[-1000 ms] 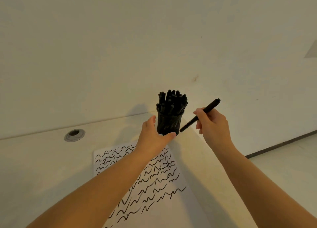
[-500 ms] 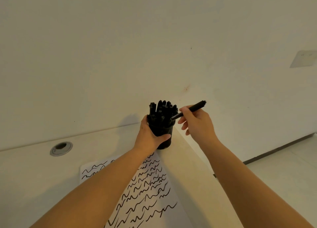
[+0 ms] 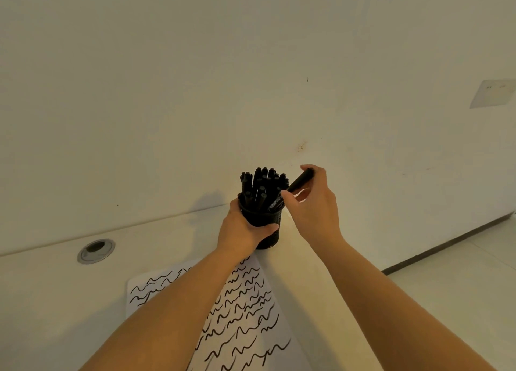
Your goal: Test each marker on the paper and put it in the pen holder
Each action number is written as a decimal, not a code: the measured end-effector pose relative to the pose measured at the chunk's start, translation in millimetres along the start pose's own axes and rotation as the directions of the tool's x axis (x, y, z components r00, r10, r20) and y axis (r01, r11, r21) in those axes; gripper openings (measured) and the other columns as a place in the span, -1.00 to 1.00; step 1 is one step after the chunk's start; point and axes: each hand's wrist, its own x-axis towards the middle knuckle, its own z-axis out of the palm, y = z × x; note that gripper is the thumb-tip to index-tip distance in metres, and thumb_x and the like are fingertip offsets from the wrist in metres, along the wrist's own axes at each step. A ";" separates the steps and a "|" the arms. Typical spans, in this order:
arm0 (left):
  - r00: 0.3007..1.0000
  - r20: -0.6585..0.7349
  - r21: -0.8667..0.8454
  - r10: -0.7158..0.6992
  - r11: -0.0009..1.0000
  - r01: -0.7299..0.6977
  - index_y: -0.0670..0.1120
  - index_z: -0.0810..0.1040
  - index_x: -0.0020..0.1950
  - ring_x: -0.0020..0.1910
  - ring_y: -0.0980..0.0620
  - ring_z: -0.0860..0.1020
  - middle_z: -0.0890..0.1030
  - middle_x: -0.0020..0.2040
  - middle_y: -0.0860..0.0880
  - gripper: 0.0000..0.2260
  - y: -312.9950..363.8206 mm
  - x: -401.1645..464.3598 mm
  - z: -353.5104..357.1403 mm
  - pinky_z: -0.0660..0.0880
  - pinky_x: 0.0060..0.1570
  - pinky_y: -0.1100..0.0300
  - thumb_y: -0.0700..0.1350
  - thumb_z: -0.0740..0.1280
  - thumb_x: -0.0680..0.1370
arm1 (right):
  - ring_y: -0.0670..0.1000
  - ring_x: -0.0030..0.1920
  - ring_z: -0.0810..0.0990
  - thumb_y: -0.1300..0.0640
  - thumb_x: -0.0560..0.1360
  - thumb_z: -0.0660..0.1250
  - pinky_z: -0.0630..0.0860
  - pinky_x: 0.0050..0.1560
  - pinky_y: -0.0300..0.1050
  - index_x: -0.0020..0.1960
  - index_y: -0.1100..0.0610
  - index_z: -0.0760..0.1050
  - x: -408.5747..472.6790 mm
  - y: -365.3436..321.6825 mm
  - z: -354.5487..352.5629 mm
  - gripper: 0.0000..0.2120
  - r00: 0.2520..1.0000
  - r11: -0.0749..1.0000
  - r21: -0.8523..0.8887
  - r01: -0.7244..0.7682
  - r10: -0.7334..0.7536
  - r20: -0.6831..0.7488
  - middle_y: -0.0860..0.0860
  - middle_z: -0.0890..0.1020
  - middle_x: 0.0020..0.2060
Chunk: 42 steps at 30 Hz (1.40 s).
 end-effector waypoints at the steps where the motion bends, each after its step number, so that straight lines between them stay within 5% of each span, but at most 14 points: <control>1: 1.000 0.001 -0.001 0.000 1.000 0.000 0.03 0.30 0.21 -0.08 0.16 0.45 0.44 -0.04 0.20 -0.31 -0.7 -0.4 0.2 0.36 -0.17 0.34 0.12 0.53 0.19 | -0.16 -0.31 0.53 0.11 0.41 0.37 0.36 -0.38 -0.32 0.25 -0.08 0.22 -0.3 0.4 2.6 -0.50 1.000 0.999 -0.026 0.024 -0.024 -0.007 -0.20 0.51 -0.29; 5: 1.000 0.018 -0.029 0.003 1.000 -0.002 0.07 0.31 0.19 -0.06 0.17 0.48 0.47 -0.03 0.21 -0.32 -0.1 0.1 -1.0 0.38 -0.19 0.36 0.15 0.53 0.18 | -0.06 -0.42 0.51 0.15 0.41 0.35 0.35 -0.44 -0.26 0.33 -0.12 0.10 1.4 3.5 12.4 -0.38 0.996 0.989 -0.120 0.083 -0.081 0.029 -0.16 0.48 -0.35; 13: 0.999 0.034 -0.051 0.008 0.999 -0.006 0.06 0.30 0.18 -0.03 0.11 0.54 0.53 0.01 0.13 -0.30 2.4 -2.3 -1.9 0.48 -0.11 0.24 0.20 0.51 0.15 | -0.06 -0.28 0.52 0.14 0.43 0.31 0.34 -0.39 -0.33 0.29 -0.13 0.16 -1.2 10.1 29.0 -0.48 0.995 0.990 -0.117 0.074 -0.065 0.075 -0.13 0.50 -0.17; 25: 0.996 0.067 -0.011 -0.056 0.998 0.057 0.04 0.30 0.18 -0.16 0.14 0.53 0.52 -0.09 0.16 -0.34 6.0 -3.8 -5.0 0.40 -0.31 0.33 0.16 0.48 0.19 | 0.00 -0.26 0.51 0.14 0.54 0.18 0.36 -0.33 -0.14 0.27 0.00 0.28 -19.0 14.6 36.3 -0.69 0.980 0.971 -0.194 0.137 -0.104 0.171 -0.02 0.60 -0.09; 31: 0.993 0.105 -0.022 -0.051 0.998 0.053 0.07 0.32 0.12 -0.03 0.06 0.55 0.53 0.06 0.04 -0.46 12.2 -9.2 -8.2 0.46 -0.23 0.27 0.11 0.48 0.24 | 0.03 -0.12 0.54 0.14 0.54 0.19 0.39 -0.24 -0.14 0.31 0.04 0.29 -22.0 10.4 30.2 -0.65 0.977 0.965 -0.215 0.147 -0.107 0.185 0.00 0.51 0.14; 35: 0.996 0.058 -0.012 -0.065 0.998 0.066 -0.10 0.31 0.31 0.09 0.01 0.52 0.45 0.23 -0.06 -0.37 15.3 -19.8 -11.0 0.53 0.07 0.03 0.04 0.47 0.34 | 0.02 -0.09 0.55 0.15 0.52 0.22 0.38 -0.25 -0.20 0.31 0.08 0.31 -28.8 -2.0 27.0 -0.63 0.984 0.962 -0.215 0.171 -0.158 0.079 0.01 0.43 0.17; 42: 0.998 0.020 -0.087 -0.051 0.995 0.053 0.00 0.35 0.27 -0.03 0.26 0.47 0.43 0.24 0.05 -0.67 17.2 -67.3 -30.9 0.43 -0.12 0.38 -0.10 0.29 0.52 | -0.05 -0.15 0.48 0.17 0.48 0.27 0.40 -0.29 -0.20 0.21 0.08 0.38 -63.4 -18.0 29.1 -0.69 0.985 0.978 -0.124 0.168 -0.171 -0.012 -0.02 0.40 0.10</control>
